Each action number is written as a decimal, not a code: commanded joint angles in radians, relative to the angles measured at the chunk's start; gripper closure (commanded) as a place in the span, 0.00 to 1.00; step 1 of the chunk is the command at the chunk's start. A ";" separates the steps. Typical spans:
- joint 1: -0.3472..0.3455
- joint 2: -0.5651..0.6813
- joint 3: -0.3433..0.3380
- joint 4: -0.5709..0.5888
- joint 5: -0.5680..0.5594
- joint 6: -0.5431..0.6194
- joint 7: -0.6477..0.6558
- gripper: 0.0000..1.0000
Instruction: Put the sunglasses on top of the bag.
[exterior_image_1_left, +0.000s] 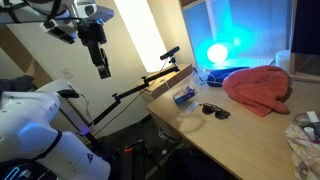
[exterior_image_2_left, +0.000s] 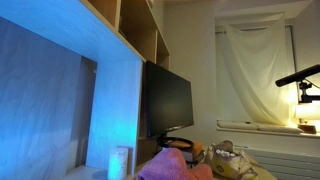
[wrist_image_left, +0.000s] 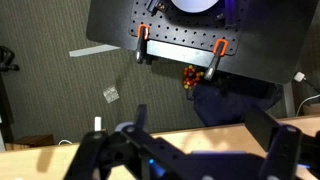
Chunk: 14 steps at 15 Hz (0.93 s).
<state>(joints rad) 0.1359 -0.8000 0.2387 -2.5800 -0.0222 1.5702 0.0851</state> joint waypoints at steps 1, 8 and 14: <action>0.016 0.003 -0.012 0.001 -0.007 -0.001 0.009 0.00; 0.041 0.121 0.056 0.118 -0.086 0.155 0.012 0.00; 0.120 0.253 0.047 0.227 -0.097 0.348 -0.138 0.00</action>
<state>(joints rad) 0.2206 -0.6367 0.3009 -2.4268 -0.1055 1.8662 0.0167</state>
